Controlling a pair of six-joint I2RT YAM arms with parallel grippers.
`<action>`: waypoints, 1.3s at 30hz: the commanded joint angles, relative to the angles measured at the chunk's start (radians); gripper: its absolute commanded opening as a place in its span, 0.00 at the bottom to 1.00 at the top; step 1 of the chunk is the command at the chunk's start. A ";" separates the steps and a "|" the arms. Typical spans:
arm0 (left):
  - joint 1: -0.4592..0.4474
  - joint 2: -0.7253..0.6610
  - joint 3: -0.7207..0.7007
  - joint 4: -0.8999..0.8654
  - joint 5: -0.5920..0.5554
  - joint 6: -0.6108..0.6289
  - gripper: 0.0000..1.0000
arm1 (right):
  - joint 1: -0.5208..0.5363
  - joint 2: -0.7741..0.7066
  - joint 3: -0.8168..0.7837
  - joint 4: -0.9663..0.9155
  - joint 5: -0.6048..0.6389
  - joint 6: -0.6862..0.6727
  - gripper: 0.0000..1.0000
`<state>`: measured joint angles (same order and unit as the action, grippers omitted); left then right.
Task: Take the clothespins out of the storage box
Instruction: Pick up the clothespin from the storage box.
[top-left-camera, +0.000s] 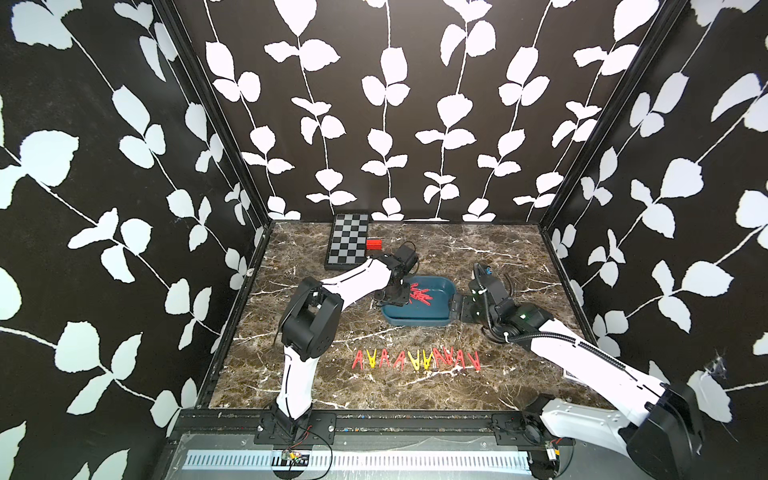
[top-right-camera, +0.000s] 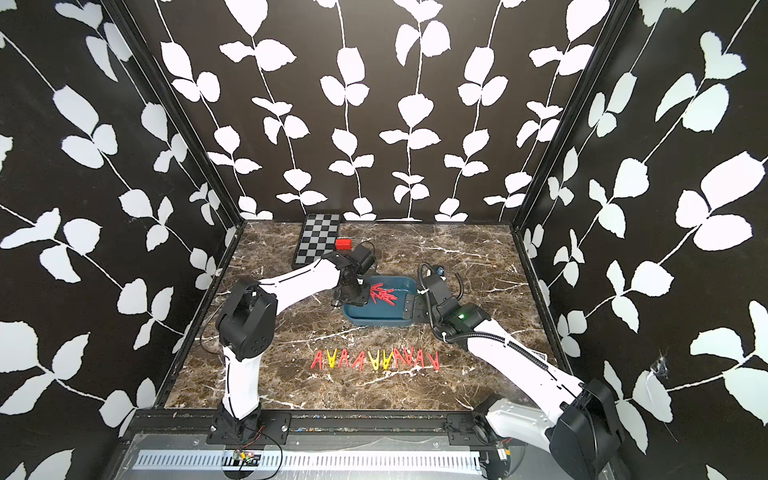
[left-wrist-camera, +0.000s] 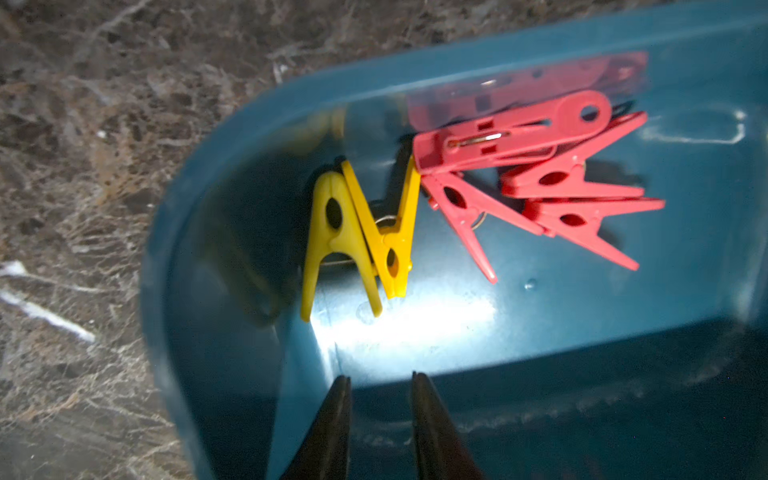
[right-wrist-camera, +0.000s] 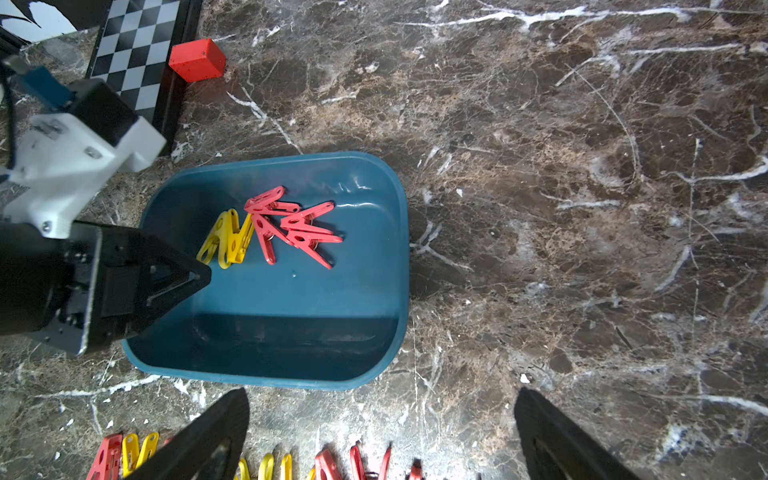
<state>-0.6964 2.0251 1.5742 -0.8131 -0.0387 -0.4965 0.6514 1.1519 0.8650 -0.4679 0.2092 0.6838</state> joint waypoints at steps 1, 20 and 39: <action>0.025 0.010 0.028 -0.034 0.007 0.021 0.28 | -0.006 0.008 0.026 0.020 0.009 0.005 0.99; 0.035 0.076 0.079 -0.044 0.024 0.029 0.23 | -0.019 0.054 0.043 0.026 0.000 -0.004 0.99; 0.033 0.106 0.093 -0.067 0.015 0.044 0.21 | -0.026 0.088 0.054 0.037 -0.017 -0.007 0.99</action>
<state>-0.6621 2.1128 1.6444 -0.8463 -0.0101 -0.4698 0.6334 1.2377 0.8879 -0.4515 0.1928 0.6792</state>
